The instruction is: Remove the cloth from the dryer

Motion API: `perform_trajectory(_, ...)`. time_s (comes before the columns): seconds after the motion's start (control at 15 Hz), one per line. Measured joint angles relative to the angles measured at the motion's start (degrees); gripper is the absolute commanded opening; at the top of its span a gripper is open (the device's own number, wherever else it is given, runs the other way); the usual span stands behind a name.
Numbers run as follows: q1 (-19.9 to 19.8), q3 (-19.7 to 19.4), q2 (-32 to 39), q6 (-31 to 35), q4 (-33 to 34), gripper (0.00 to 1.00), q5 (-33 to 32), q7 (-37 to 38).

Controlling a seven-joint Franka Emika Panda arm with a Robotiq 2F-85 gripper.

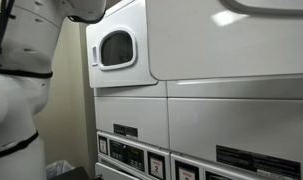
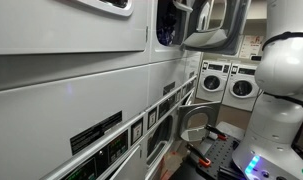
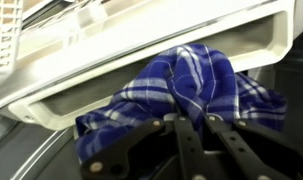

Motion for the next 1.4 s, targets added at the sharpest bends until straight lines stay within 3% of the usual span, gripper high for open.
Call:
perform_trajectory(0.6, -0.73, -0.12, -4.87, -24.54, 0.00, 0.04, 3.17, -14.06)
perform_trajectory(1.07, -1.26, -0.97, -6.31, -32.37, -0.29, 0.04, -2.61, -17.28)
perform_trajectory(1.4, -0.05, -0.47, -8.39, -33.27, -5.84, 0.04, -6.38, -17.32)
